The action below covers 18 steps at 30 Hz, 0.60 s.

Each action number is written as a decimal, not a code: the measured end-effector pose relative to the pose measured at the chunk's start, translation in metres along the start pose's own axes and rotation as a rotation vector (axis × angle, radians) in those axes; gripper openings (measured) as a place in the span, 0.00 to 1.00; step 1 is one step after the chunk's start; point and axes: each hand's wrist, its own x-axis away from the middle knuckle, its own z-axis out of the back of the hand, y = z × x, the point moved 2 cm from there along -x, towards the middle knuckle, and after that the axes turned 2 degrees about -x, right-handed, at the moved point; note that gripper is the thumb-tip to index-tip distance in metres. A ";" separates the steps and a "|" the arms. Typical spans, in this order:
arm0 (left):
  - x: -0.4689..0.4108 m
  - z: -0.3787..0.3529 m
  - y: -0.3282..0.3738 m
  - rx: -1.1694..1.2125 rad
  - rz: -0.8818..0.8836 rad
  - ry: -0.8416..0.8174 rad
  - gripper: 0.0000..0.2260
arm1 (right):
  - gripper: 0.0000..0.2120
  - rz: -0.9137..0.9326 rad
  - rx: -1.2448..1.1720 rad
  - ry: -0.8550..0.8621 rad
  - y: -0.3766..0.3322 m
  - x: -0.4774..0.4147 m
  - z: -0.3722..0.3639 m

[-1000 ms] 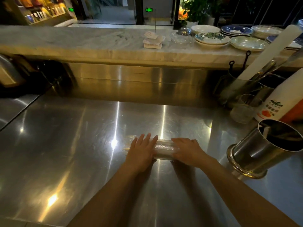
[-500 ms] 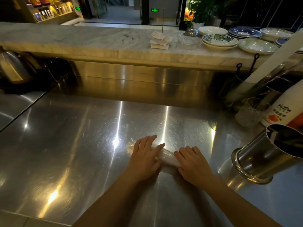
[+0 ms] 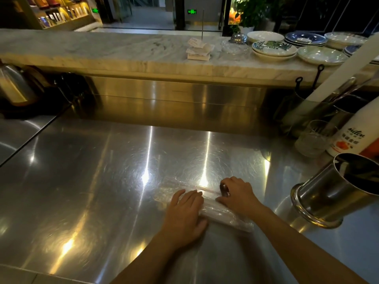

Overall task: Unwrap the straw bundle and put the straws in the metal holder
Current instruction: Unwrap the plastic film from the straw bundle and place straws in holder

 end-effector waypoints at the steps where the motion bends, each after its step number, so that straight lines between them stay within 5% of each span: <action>1: 0.000 0.002 0.000 0.028 0.012 -0.010 0.24 | 0.18 -0.007 -0.021 -0.023 -0.002 -0.001 -0.001; 7: 0.000 0.012 0.006 -0.007 0.047 0.035 0.21 | 0.08 0.052 -0.067 -0.114 -0.013 -0.004 -0.001; 18: -0.005 0.006 0.003 0.004 0.040 -0.042 0.18 | 0.06 0.051 -0.110 -0.084 -0.010 -0.006 0.001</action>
